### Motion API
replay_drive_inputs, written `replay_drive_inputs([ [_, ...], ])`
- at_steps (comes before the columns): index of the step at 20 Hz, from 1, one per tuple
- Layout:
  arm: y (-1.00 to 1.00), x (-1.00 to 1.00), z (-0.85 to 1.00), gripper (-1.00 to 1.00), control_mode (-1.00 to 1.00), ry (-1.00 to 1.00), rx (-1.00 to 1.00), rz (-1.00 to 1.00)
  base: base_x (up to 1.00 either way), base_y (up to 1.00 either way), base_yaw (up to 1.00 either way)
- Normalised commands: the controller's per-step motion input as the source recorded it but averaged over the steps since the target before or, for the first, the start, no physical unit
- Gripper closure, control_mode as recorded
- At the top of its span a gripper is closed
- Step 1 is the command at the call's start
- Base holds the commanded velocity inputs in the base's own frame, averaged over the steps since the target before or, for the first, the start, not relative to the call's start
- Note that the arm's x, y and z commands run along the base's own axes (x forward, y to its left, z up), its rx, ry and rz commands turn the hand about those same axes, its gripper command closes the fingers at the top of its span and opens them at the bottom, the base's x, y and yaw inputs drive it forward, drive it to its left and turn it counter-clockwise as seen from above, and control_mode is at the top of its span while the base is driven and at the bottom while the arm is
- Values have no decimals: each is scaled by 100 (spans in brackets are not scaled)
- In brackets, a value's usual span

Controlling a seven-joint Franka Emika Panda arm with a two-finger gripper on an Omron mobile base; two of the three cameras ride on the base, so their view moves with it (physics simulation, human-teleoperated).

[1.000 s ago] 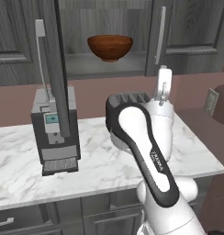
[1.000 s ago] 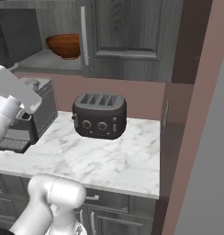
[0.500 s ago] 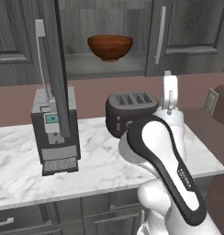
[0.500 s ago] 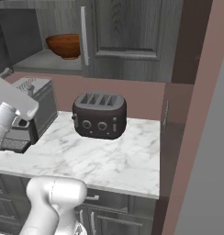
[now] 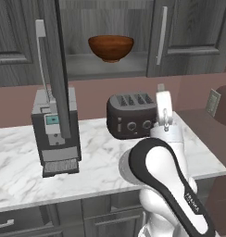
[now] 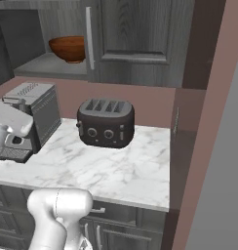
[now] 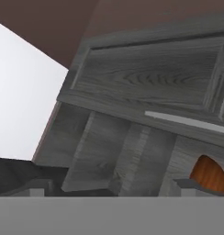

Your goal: Open the cabinet. Pick the bowls from the counter and place them in the cabinet. Then close the cabinet.

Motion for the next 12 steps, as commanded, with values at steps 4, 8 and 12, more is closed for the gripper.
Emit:
replay_drive_inputs([
  [4,60,-22,0,-100,-100,5,0,-2,0,0,0],
  [8,26,-37,0,-100,-100,7,0,0,0,0,0],
  [12,5,-57,7,-100,-100,7,0,0,0,0,0],
])
